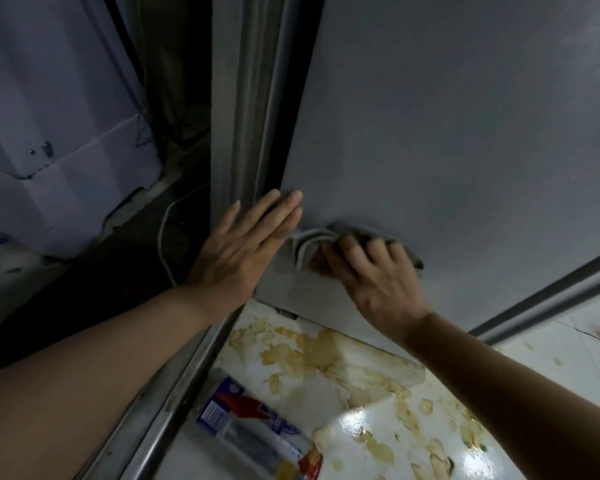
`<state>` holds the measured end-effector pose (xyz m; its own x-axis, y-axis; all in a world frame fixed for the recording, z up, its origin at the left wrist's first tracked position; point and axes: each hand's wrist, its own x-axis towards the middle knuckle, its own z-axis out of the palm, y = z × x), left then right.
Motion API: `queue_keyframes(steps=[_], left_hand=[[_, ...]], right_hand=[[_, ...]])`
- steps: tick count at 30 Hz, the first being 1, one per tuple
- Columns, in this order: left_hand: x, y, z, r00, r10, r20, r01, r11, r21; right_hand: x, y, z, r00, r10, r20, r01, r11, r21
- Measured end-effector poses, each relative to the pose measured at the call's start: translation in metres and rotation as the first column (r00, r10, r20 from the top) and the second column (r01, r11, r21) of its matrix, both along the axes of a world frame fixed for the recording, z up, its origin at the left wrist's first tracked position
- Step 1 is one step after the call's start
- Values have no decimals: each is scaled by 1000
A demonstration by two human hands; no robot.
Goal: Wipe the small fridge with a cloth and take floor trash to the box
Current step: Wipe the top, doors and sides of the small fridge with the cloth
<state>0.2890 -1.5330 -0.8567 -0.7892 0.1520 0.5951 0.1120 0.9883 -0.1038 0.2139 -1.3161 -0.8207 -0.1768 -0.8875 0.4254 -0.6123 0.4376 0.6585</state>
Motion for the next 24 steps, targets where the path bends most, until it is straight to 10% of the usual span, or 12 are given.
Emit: queue_keyframes(steps=[4, 11, 16, 24], left_hand=[[4, -3, 7, 1000, -21, 8, 21, 1000, -5], [20, -15, 10, 999, 26, -22, -24, 995, 101], [35, -24, 10, 997, 65, 39, -69, 991, 118], [35, -26, 6, 993, 103, 54, -110, 982, 153]], right_hand=[[9, -12, -11, 999, -22, -47, 34, 966, 258], [5, -34, 22, 993, -76, 92, 91, 981, -169], [16, -48, -8, 998, -68, 7, 63, 954, 294], [11, -66, 37, 996, -45, 71, 53, 992, -117]])
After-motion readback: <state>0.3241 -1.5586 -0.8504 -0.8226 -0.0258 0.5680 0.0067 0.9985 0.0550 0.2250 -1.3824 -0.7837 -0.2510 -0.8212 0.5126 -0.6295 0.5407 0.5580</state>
